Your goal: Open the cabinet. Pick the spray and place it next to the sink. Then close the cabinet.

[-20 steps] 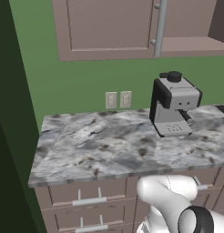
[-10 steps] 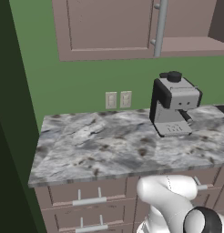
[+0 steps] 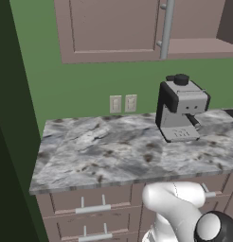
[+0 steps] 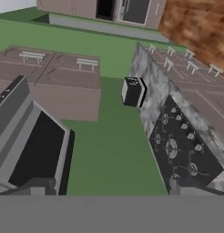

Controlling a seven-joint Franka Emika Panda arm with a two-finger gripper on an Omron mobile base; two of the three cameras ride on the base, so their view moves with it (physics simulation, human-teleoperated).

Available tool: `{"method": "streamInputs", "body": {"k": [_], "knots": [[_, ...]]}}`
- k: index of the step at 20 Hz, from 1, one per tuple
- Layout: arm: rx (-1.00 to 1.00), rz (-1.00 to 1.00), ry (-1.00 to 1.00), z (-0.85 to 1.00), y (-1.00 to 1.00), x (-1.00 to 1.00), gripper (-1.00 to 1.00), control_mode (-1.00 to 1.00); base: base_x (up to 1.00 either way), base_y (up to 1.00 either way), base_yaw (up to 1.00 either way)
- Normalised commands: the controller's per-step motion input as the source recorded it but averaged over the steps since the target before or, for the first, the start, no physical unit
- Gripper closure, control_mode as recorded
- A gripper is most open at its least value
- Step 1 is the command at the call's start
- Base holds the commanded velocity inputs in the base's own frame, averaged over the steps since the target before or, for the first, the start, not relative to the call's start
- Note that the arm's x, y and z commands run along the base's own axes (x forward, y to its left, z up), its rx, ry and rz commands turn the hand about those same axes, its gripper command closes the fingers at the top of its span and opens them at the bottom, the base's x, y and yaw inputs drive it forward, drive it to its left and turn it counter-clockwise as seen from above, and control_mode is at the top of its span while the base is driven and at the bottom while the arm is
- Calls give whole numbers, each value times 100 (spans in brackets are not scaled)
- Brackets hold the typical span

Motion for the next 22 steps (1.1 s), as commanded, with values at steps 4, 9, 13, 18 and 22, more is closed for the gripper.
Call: {"method": "streamInputs", "body": {"k": [4,9,13,18,22], "knots": [[0,0,-4,1,-29,29,-100,-100,0,0,0],[0,0,-2,-3,-23,22,-100,-100,0,0,0],[0,3,-1,-1,-20,14,-100,-100,0,0,0],[0,10,0,0,-19,11,-100,-100,0,0,0],[-1,15,0,-2,-9,4,-100,-100,0,0,0]]}}
